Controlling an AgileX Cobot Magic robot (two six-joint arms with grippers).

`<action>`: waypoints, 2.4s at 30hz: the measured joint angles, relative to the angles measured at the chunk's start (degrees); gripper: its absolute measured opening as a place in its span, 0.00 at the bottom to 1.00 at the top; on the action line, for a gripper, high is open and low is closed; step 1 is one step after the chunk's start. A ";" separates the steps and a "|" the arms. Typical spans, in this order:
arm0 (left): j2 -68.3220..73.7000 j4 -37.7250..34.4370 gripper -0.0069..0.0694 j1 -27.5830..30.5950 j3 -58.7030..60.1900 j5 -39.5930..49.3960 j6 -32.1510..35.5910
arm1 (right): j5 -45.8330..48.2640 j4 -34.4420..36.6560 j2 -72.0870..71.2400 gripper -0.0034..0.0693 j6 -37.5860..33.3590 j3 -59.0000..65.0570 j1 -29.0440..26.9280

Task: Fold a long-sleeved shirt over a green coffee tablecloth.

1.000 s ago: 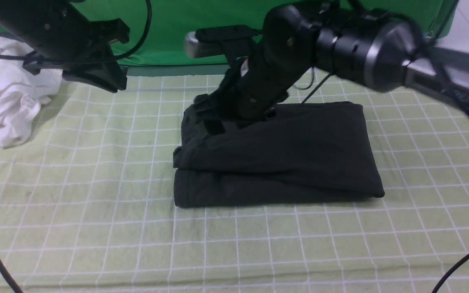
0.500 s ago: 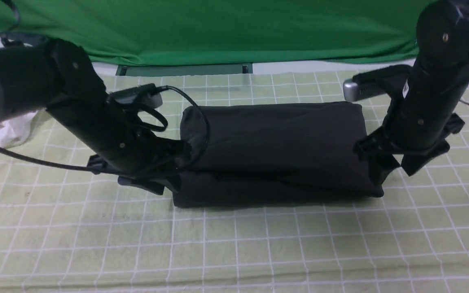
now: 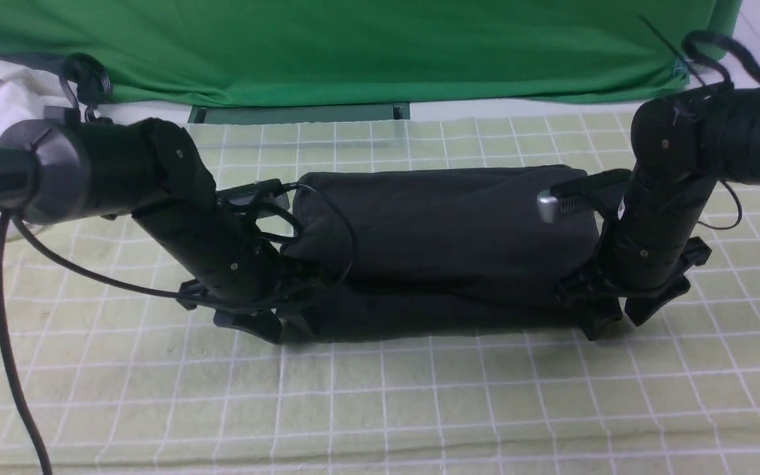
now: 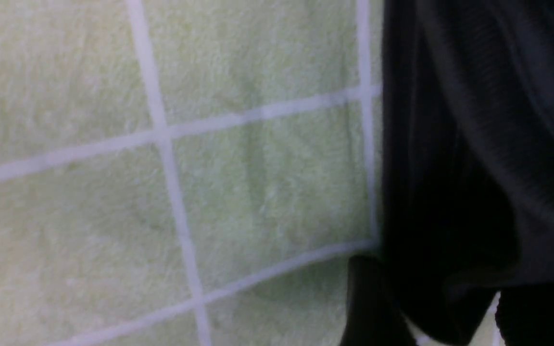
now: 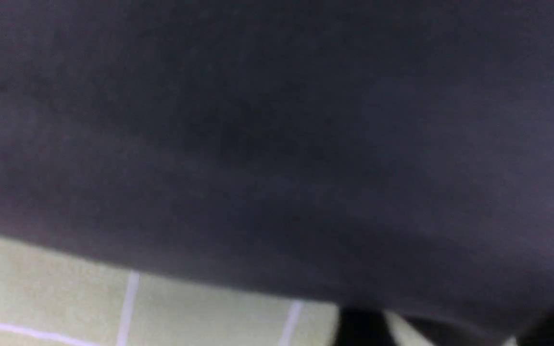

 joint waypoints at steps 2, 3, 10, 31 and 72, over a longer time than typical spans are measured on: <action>0.37 -2.69 0.48 0.00 0.00 -0.44 1.97 | 0.00 0.46 0.40 0.34 -1.02 0.00 0.00; 0.61 -3.79 0.42 0.00 0.00 -0.50 2.68 | -0.07 0.51 0.40 0.24 -1.44 0.00 0.00; 0.76 -6.14 0.15 0.00 0.06 1.35 4.44 | 2.89 0.76 0.40 0.08 -2.19 -0.05 0.00; -7.88 -1.48 0.14 -6.40 10.89 9.84 1.45 | 10.13 2.28 -9.87 0.09 1.09 12.04 0.18; -38.90 9.98 0.63 -6.34 11.14 9.96 -6.62 | -11.61 0.97 -92.83 0.05 -8.61 33.21 0.54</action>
